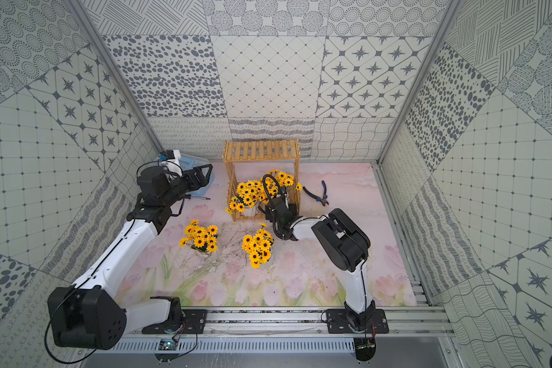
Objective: Take the sunflower pots off the shelves
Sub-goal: Pick up the sunflower pot from the shelf.
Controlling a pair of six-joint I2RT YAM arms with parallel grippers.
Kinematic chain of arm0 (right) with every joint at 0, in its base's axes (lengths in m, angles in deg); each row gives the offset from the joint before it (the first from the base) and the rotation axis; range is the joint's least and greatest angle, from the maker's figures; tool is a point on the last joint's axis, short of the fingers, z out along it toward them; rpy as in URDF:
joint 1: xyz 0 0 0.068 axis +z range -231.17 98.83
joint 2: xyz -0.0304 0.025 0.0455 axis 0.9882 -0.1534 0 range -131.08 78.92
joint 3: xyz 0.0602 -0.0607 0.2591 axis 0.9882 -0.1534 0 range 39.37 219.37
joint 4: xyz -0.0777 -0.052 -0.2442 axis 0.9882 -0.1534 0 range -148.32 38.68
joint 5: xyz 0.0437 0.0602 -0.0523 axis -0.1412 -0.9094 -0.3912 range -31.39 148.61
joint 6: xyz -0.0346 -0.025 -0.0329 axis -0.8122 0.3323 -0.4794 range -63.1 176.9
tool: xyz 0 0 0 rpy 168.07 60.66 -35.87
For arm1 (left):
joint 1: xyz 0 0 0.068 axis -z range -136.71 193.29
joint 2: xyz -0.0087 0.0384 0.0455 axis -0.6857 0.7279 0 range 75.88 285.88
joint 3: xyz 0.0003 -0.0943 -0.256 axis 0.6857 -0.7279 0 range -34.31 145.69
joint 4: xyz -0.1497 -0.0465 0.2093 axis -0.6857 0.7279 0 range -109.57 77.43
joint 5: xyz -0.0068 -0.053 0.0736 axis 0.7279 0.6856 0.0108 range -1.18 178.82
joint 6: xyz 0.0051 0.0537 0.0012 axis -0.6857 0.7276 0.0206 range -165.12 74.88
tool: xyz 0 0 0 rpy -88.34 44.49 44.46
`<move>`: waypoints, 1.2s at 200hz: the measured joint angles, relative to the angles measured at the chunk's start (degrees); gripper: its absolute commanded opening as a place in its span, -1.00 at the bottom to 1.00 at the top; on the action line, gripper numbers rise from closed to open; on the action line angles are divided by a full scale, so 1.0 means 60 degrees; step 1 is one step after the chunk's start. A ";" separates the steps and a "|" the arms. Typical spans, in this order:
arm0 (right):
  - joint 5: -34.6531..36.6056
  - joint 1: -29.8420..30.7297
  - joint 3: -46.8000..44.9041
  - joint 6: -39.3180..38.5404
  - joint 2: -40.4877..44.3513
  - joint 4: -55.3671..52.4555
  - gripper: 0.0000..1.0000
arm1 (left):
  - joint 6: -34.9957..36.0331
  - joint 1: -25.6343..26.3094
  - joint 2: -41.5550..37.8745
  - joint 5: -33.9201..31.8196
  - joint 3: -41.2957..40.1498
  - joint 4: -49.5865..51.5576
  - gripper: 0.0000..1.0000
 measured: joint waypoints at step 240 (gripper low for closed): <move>0.0652 0.0634 -0.2109 -0.0594 0.2452 0.0000 -1.00 | -0.0069 0.0000 -0.0215 0.0004 -0.0149 -0.0073 0.91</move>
